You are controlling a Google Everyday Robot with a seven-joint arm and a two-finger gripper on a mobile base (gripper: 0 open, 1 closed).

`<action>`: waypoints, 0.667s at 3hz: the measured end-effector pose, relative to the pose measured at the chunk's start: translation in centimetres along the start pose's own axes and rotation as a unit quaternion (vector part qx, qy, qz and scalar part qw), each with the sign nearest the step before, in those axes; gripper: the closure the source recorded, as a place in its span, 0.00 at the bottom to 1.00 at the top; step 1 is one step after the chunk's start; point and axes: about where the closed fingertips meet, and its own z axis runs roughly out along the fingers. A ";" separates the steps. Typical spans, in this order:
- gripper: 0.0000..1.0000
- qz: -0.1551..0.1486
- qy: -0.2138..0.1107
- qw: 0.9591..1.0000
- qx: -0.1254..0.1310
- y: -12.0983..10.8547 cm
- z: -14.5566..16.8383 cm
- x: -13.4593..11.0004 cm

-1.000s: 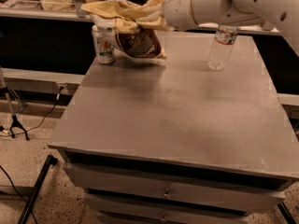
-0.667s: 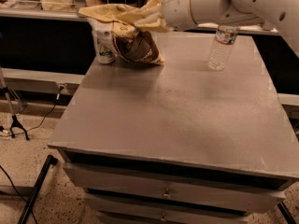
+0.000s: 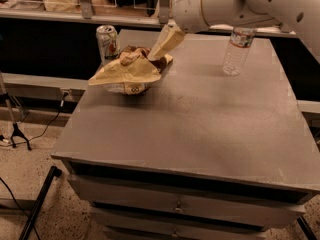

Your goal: Move brown chip bag near 7up can

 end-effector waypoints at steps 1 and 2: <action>0.00 0.009 0.011 1.000 -0.023 0.8 -0.2 0.1; 0.00 0.027 0.042 0.997 -0.062 2.5 -1.9 0.7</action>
Offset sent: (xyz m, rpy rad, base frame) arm -0.0438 -0.0453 -0.0272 -0.1945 0.2204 -0.0255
